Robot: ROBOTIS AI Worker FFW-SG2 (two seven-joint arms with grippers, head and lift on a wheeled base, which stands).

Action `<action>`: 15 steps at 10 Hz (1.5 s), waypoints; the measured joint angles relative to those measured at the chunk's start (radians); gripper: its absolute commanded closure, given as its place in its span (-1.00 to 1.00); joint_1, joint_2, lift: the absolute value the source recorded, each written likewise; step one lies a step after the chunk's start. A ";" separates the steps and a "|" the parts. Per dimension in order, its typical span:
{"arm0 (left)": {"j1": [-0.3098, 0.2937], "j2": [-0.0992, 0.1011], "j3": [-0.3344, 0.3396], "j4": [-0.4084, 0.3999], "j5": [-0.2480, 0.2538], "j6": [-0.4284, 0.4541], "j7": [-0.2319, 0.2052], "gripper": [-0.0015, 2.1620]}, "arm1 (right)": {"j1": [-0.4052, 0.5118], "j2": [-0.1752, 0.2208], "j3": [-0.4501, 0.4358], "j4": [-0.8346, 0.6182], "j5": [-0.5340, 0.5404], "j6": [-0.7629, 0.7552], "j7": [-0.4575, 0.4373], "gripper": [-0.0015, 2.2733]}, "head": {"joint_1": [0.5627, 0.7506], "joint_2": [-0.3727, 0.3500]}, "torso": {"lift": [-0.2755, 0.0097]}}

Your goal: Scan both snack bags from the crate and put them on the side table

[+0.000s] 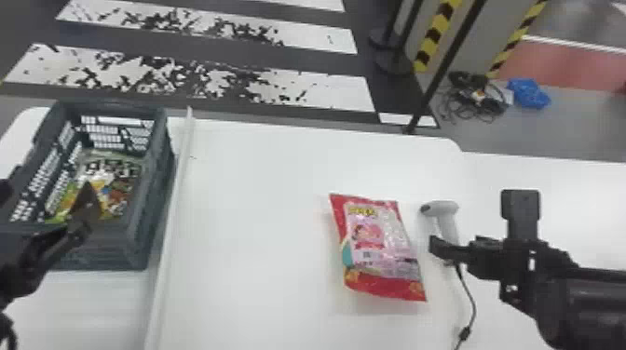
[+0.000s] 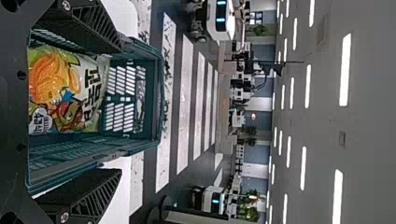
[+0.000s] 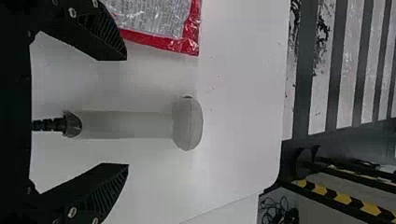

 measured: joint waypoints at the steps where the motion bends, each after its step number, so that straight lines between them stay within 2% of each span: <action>1: 0.000 0.000 0.000 0.003 0.000 0.000 0.000 -0.92 | 0.019 0.001 -0.030 -0.036 -0.070 0.053 0.033 -0.90 | 0.41 -0.42 | 0.32; 4: -0.001 0.002 -0.002 0.006 0.000 0.001 0.000 -0.92 | 0.025 0.001 -0.072 -0.055 -0.206 0.129 0.125 -0.90 | 0.41 -0.29 | 0.32; 9: -0.005 0.012 -0.002 0.004 0.000 0.003 0.000 -0.92 | -0.050 -0.010 -0.044 0.088 -0.231 0.209 0.222 -0.90 | 0.41 -0.15 | 0.32; 10: -0.006 0.014 -0.002 0.004 0.001 0.003 0.001 -0.92 | -0.065 -0.013 -0.042 0.118 -0.239 0.223 0.240 -0.79 | 0.41 -0.13 | 0.32; 11: -0.006 0.015 -0.002 0.004 0.001 0.003 0.001 -0.92 | -0.080 -0.019 -0.042 0.146 -0.251 0.242 0.257 -0.34 | 0.41 -0.12 | 0.32; 12: -0.006 0.016 -0.002 0.004 0.002 0.003 0.001 -0.92 | -0.094 -0.028 -0.043 0.172 -0.260 0.258 0.287 0.55 | 0.41 -0.10 | 0.32; 13: -0.007 0.017 -0.002 0.004 0.002 0.003 0.001 -0.92 | -0.103 -0.036 -0.044 0.189 -0.261 0.272 0.299 0.98 | 0.41 -0.10 | 0.32; 15: -0.008 0.018 -0.002 0.004 0.004 0.003 0.001 -0.92 | -0.113 -0.045 -0.052 0.197 -0.260 0.338 0.330 0.99 | 0.41 -0.10 | 0.32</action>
